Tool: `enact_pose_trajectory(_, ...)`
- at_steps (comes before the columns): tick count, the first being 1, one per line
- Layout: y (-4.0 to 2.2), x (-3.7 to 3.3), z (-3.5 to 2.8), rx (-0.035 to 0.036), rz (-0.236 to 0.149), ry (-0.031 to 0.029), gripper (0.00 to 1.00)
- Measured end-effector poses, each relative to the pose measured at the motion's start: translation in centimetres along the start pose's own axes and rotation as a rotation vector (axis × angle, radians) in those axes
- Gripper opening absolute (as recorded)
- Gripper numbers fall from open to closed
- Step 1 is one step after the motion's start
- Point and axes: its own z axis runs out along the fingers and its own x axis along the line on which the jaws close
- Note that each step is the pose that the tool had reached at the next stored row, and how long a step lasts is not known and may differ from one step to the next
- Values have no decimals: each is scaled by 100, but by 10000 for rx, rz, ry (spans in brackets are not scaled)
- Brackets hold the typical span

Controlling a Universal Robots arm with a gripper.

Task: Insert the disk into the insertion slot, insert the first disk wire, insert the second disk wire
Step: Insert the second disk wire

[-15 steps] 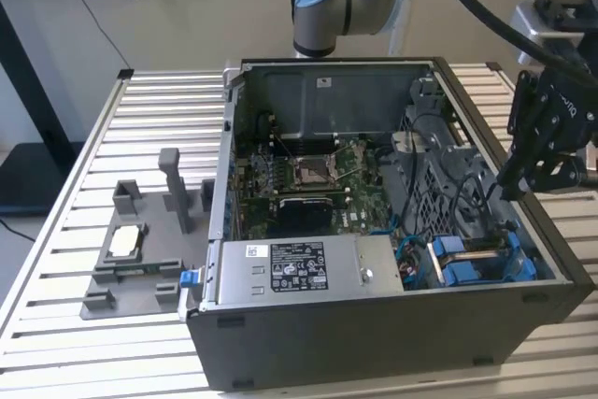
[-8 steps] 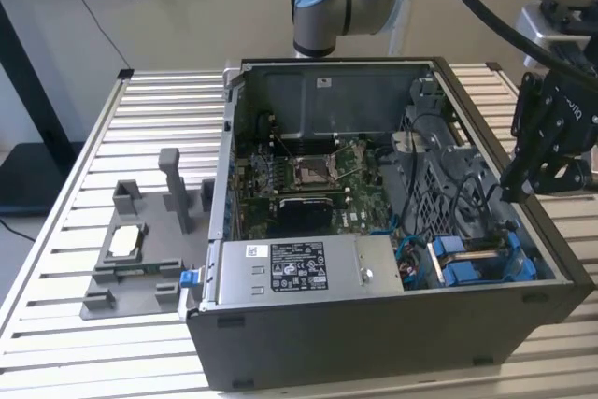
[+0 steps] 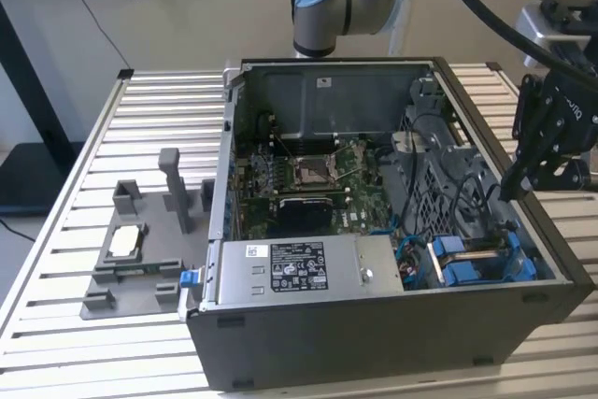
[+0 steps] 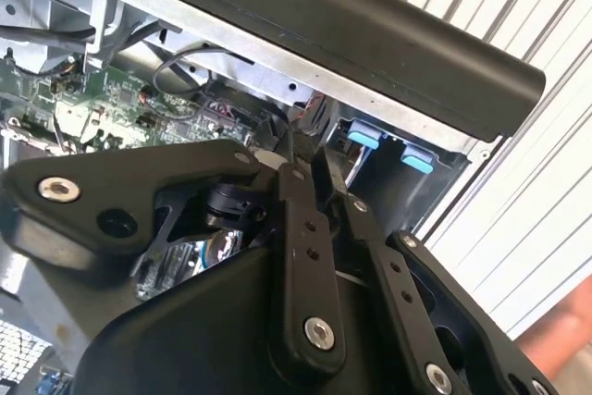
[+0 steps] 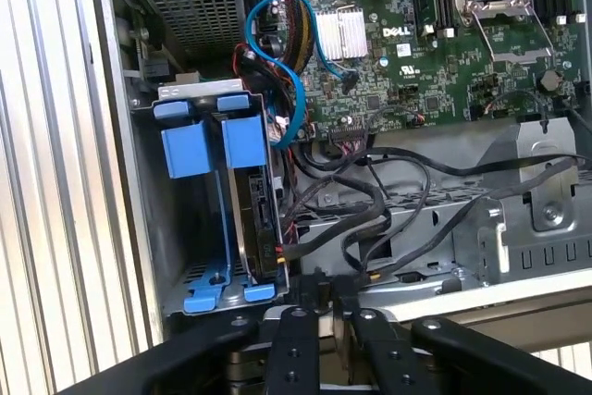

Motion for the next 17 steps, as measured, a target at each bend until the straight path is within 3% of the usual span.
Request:
enact_pose_trajectory(1,0,0,0,0,0,0,17)
enact_pose_trajectory(12,-1,-1,-1,0,0,0,16)
enact_pose_trajectory(17,14,-36,-62,1,0,0,16)
